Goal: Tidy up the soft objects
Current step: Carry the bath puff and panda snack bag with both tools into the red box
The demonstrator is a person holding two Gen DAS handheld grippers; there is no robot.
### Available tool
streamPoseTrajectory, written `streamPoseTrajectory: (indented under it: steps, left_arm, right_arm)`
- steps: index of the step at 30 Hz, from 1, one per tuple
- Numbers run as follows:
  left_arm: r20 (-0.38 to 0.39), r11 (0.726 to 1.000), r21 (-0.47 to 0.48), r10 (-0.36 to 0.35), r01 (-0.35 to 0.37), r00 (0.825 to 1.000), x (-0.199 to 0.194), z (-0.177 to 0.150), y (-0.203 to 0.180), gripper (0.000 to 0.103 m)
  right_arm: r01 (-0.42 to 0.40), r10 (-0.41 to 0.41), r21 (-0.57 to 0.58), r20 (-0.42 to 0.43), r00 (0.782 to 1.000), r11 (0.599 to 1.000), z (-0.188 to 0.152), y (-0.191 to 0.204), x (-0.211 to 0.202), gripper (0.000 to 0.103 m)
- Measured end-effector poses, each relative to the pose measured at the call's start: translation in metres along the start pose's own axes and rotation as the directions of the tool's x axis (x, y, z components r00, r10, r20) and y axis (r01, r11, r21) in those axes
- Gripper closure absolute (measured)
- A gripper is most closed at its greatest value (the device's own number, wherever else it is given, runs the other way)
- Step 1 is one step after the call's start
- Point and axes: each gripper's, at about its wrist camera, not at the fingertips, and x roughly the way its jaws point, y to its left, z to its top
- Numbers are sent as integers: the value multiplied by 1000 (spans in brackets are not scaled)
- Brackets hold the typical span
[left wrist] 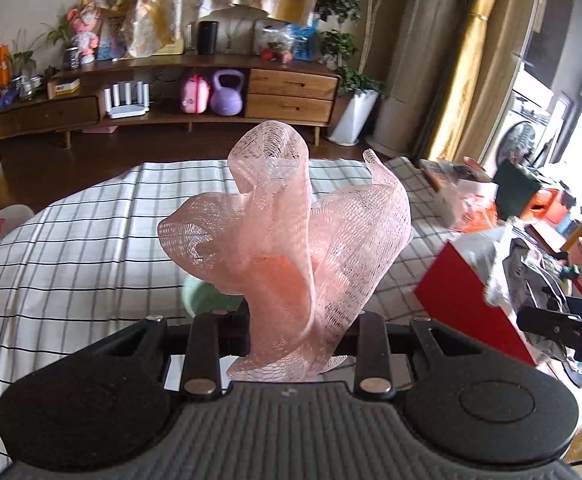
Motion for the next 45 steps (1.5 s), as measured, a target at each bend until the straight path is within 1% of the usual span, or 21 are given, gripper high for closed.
streamPoseTrajectory:
  steps: [7,16,26,31,34,37,41,43,45]
  left_arm:
    - [-36,996,61,-70,72,997,7,-12,-56,72]
    - [-76,983,123,-130,139,989,27,-18,-125,72]
    - [-123,961,192,-178,199,976,55,-24,-198,72]
    - [-132,955,207,-188,212,973,71,-20,-223,72]
    - [-113,957,182,-207,225,972,82,-8,-234,72]
    - [-90,959,189,-198,211,976,94,4,-248,72]
    - [-87,958,194,-196,210,977,111,12,-265,72]
    - [-93,957,191,-203,217,975,120,14,-271,72]
    - [-102,956,185,-212,228,972,129,15,-275,72]
  right_arm:
    - [18,-19,38,17,1000,999,-16,-32,-28,37]
    - [70,-73,105,28,997,992,-31,-88,-44,37]
    - [132,-142,176,43,989,976,-40,-147,-60,37]
    - [156,-171,215,52,984,964,-40,-178,-62,37]
    - [178,-191,197,54,980,964,-38,-189,-57,37]
    - [222,-232,158,53,971,962,-34,-195,-48,37]
    - [223,-231,136,42,972,965,-31,-201,-38,37]
    - [239,-245,112,45,968,964,-29,-203,-33,37]
    - [239,-244,96,43,969,966,-28,-204,-29,37]
